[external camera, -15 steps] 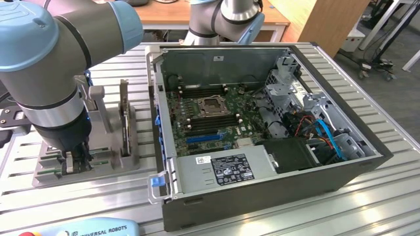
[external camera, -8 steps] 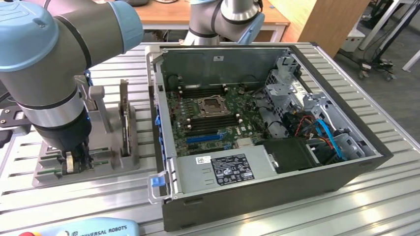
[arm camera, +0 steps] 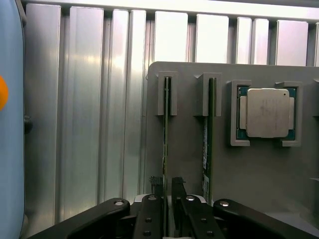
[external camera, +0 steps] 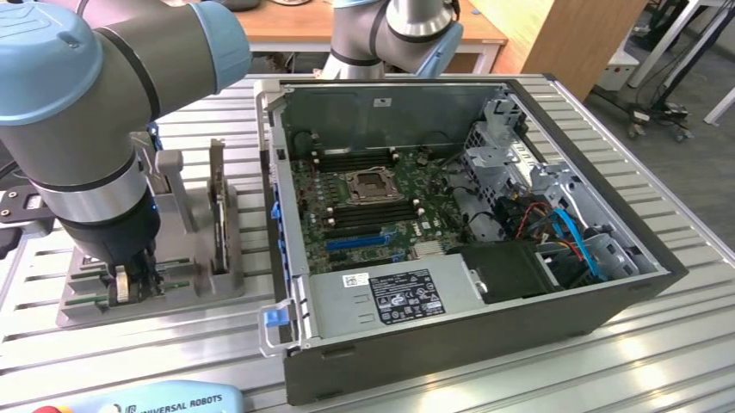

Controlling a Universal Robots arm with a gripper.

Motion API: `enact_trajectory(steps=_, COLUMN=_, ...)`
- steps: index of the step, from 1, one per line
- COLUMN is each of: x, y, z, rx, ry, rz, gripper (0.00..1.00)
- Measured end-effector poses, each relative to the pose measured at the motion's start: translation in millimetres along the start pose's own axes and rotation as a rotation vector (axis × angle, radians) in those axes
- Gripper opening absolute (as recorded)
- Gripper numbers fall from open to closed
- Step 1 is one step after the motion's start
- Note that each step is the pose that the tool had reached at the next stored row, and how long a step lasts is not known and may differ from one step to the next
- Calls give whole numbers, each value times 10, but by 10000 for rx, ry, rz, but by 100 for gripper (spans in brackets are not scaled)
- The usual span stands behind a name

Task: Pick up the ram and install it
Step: 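Pick up the ram and move it above insertion slot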

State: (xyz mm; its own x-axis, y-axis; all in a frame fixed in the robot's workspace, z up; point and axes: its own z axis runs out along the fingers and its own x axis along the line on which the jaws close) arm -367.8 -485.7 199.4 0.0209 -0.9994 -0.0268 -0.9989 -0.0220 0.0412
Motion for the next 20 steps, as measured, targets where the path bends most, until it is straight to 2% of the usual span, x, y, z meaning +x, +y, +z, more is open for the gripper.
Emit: enact_trajectory(steps=20, x=13, y=0, z=-1, rx=0, ry=0, rz=0, gripper=20)
